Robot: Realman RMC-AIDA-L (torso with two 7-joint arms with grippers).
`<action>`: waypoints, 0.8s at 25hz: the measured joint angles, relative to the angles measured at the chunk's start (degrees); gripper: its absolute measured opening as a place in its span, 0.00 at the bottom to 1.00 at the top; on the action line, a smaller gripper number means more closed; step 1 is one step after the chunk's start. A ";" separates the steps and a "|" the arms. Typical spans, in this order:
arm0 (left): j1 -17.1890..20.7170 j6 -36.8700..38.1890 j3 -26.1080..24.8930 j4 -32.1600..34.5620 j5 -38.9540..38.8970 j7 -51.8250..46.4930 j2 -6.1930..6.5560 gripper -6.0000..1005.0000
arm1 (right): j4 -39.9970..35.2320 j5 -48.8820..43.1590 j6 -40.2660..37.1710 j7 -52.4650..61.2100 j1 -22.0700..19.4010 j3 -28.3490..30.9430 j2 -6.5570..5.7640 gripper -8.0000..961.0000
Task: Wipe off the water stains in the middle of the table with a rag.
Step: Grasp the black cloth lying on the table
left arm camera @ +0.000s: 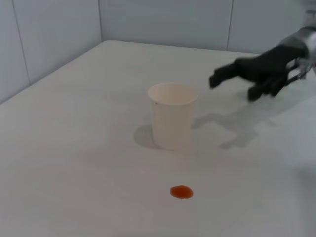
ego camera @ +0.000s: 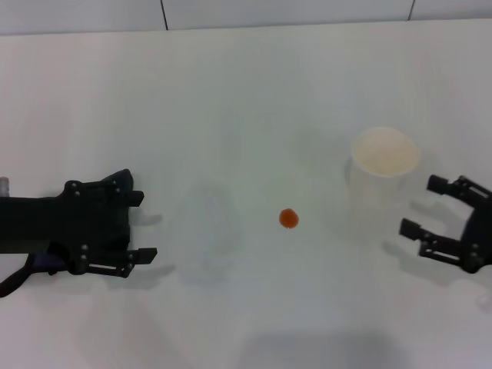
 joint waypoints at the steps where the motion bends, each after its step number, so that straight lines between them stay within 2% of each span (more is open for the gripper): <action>1: 0.00 -0.01 0.02 -0.01 0.00 0.00 -0.01 0.86 | -0.37 -0.01 -1.84 -0.03 -0.56 1.04 0.00 0.91; 6: 0.00 -0.01 0.04 -0.01 0.00 0.01 -0.11 0.86 | -4.84 -0.01 -10.13 -0.02 -2.95 4.41 0.11 0.91; 8: 0.00 -0.02 0.07 -0.01 0.00 0.00 -0.17 0.86 | -6.27 -0.01 -10.99 0.03 -3.33 4.68 0.22 0.91; 10: 0.00 -0.02 0.09 -0.01 0.00 0.00 -0.22 0.86 | -11.20 -0.12 -12.12 0.37 -4.32 4.94 0.50 0.91; 15: 0.00 -0.21 0.07 -0.01 0.00 0.00 -0.36 0.86 | -18.70 -3.83 -9.16 1.94 -4.64 5.16 0.70 0.91; 20: 0.00 -0.80 0.10 -0.01 0.01 -0.24 -0.44 0.86 | -28.07 -12.70 -2.99 9.73 -3.87 4.86 0.79 0.91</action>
